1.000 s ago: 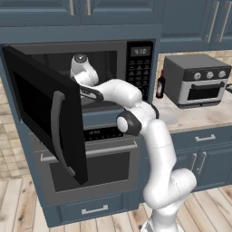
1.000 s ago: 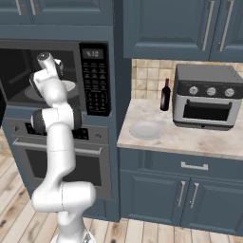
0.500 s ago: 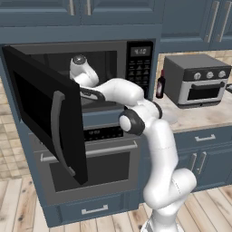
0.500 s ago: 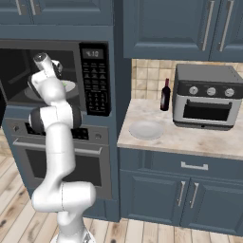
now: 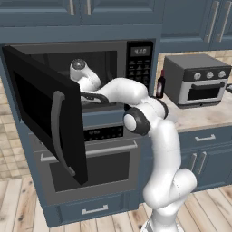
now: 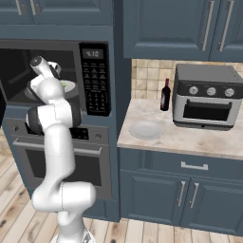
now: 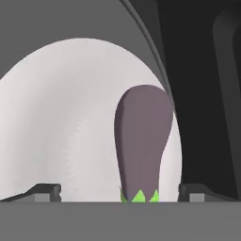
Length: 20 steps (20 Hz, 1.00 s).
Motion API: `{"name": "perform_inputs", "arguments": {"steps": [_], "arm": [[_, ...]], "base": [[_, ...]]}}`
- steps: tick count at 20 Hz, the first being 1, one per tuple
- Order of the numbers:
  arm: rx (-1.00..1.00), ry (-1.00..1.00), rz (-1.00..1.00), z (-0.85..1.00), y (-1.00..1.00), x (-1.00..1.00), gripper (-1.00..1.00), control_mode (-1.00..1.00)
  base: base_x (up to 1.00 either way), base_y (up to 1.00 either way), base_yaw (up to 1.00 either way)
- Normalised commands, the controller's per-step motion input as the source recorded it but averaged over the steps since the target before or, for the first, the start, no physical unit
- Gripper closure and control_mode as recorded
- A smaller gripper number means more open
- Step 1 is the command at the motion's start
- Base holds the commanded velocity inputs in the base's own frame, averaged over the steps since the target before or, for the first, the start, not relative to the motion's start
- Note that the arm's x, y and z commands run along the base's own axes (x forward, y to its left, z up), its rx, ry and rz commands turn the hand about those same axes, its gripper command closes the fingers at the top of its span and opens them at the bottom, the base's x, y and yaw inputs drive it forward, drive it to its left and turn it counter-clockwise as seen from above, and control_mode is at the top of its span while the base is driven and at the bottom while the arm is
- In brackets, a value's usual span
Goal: Pick the eggplant from the counter and place it in the microwave. Then turn on the microwave.
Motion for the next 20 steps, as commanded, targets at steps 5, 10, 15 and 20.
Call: {"name": "perform_inputs", "arguments": {"steps": [5, 10, 15, 20], "arm": [[0.0, -0.01, -0.04, 0.06, -0.11, -0.25, -1.0, -1.0], [0.0, 0.0, -0.04, 0.14, -0.1, -0.27, -1.0, -1.0], [0.0, 0.0, -0.03, 0.16, -0.12, -0.27, -1.0, -1.0], [0.0, -0.01, -0.03, 0.09, -0.15, -0.33, -1.0, -1.0]], "base": [[0.0, 0.0, 0.0], [0.0, 0.0, 0.0], [0.0, 0.0, 0.0], [0.0, 0.0, 0.0]]}}
